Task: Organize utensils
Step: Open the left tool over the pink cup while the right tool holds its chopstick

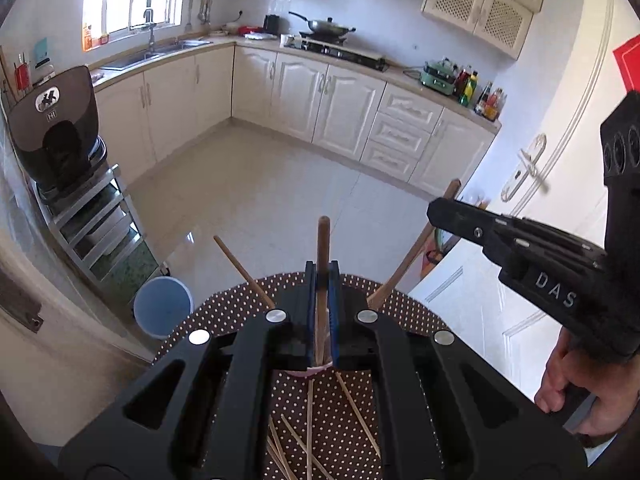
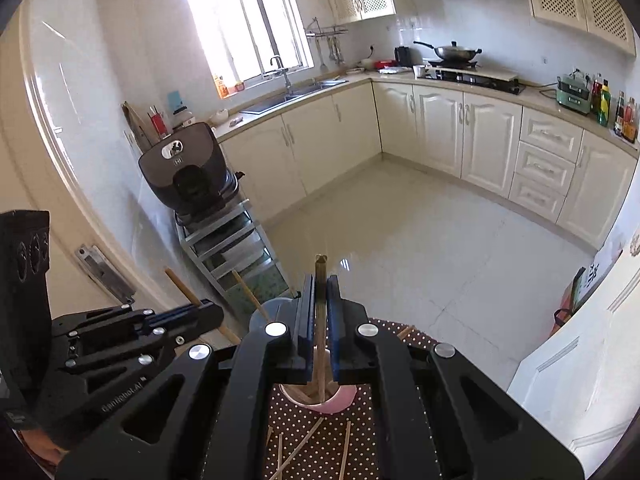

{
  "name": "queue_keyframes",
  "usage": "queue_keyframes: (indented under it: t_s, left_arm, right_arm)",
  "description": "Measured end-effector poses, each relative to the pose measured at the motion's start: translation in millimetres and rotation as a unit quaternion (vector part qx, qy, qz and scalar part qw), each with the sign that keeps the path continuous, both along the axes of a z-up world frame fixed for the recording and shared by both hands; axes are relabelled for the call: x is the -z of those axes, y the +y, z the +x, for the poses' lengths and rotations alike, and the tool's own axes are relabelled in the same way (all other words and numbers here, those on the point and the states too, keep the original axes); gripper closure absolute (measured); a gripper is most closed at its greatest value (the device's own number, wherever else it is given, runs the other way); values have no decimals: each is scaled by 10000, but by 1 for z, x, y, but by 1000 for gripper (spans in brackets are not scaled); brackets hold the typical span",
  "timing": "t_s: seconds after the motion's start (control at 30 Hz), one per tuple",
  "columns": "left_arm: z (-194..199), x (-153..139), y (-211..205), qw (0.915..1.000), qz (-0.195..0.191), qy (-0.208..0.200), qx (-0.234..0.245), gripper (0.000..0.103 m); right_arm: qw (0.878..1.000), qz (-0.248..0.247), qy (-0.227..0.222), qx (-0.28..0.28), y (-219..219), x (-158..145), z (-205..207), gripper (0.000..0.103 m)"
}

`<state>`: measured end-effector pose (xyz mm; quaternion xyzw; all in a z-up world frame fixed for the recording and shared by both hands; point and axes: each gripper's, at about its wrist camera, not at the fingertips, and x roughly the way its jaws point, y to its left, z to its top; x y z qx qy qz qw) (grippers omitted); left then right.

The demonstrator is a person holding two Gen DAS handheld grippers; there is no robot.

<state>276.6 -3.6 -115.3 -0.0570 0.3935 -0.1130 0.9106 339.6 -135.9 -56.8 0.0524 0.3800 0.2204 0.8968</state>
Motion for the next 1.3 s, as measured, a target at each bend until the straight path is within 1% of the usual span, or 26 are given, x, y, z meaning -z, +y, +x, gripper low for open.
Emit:
queue_keyframes:
  t_s: [0.13, 0.2, 0.43, 0.53, 0.57, 0.63, 0.7, 0.77, 0.97, 1.03, 1.2, 1.3]
  left_arm:
    - [1, 11, -5, 9997, 94, 212, 40, 97]
    - [0, 14, -5, 9996, 71, 275, 59, 96]
    - [-3, 13, -6, 9994, 97, 330, 16, 96]
    - [-5, 12, -6, 9993, 171, 345, -9, 95]
    - [-6, 12, -7, 9993, 179, 335, -19, 94]
    - [-8, 10, -7, 9992, 214, 328, -63, 81]
    - [-11, 9, -4, 9993, 183, 285, -125, 49]
    - [-17, 6, -1, 9995, 154, 187, -179, 49]
    - [-27, 1, 6, 9993, 214, 154, -271, 49]
    - [-31, -1, 9, 9992, 220, 125, -303, 47]
    - [-43, -7, 15, 9984, 315, -8, -473, 38]
    - [-50, -10, 20, 9975, 416, -60, -569, 35]
  right_arm:
    - [9999, -7, 99, -33, 3, 5, 0, 98]
    - [9999, -20, 140, -59, 5, 7, -1, 98]
    - [9997, -56, 222, -105, 9, 11, -5, 98]
    - [9996, -73, 261, -107, 11, 13, -6, 98]
    - [9995, -80, 277, -109, 12, 14, -6, 98]
    - [9995, -91, 294, -109, 12, 15, -8, 98]
    - [9994, -91, 323, -102, 13, 17, -9, 98]
    - [9993, -85, 344, -101, 14, 18, -10, 98]
    - [9993, -77, 361, -88, 17, 20, -16, 98]
    - [9993, -81, 363, -86, 19, 22, -18, 98]
    - [9993, -70, 355, -104, 24, 24, -25, 97]
    - [9993, -2, 375, -69, 25, 25, -28, 95]
